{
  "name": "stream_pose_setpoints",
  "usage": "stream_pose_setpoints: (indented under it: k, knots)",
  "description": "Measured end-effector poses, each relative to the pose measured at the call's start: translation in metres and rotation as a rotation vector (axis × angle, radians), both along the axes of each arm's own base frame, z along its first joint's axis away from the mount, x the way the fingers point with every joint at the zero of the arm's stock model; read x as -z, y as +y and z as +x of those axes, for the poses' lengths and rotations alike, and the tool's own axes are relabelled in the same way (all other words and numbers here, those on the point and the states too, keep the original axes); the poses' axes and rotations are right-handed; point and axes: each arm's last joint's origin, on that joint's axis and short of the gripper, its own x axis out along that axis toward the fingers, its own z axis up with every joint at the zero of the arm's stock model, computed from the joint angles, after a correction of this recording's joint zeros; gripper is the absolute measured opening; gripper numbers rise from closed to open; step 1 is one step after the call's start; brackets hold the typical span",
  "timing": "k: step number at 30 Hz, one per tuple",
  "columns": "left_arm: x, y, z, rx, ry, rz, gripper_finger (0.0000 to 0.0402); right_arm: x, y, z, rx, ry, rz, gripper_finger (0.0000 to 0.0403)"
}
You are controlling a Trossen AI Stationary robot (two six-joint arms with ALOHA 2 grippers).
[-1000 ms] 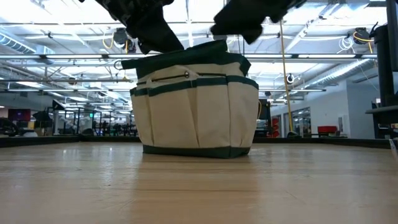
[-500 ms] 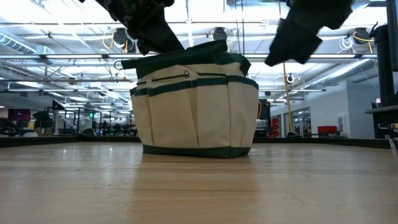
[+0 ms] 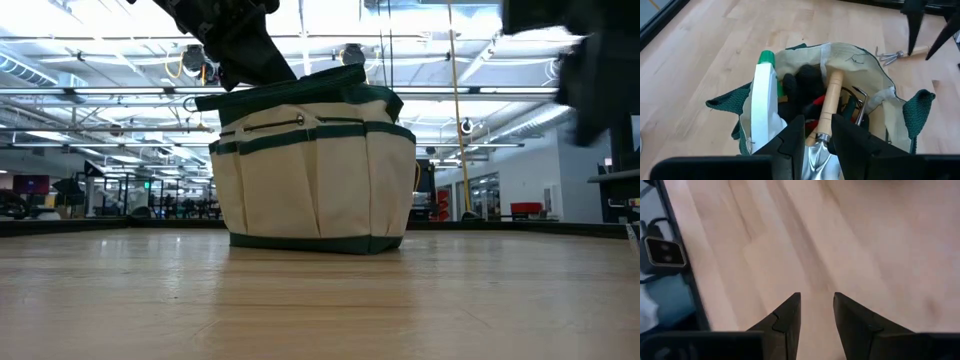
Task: Pick & Place Garden tools in Gardening bag
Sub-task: Put the brown hand rake into the gardening bag
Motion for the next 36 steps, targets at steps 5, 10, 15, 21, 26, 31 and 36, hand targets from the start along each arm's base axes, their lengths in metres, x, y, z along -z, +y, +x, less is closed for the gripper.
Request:
stream_pose_setpoints:
  k: [5,10,15,21,26,31,36]
  knots:
    - [0.000,0.000,0.000,-0.001,-0.001,0.000,0.0102,0.003,0.013,-0.017,0.107,0.124,0.104,0.0110]
    - [0.000,0.000,0.000,-0.002,-0.002,0.000,0.0102,0.005,0.026,-0.034,0.197,0.257,0.205,0.0110]
    - [0.000,0.000,0.000,-0.004,-0.003,-0.002,0.0102,0.007,0.033,-0.048,0.297,0.359,0.247,0.0110]
    - [0.000,0.002,0.000,-0.046,-0.007,0.030,0.0102,0.008,0.036,-0.053,0.381,0.392,0.269,0.0110]
    - [0.000,0.002,0.000,-0.061,-0.009,0.041,0.0102,0.008,0.036,-0.053,0.409,0.428,0.298,0.0110]
    - [0.000,0.002,0.000,-0.060,-0.008,0.043,0.0102,0.012,0.037,-0.052,0.417,0.445,0.291,0.0110]
    - [0.000,0.002,0.000,-0.060,-0.008,0.043,0.0102,0.028,0.039,-0.051,0.416,0.448,0.284,0.0110]
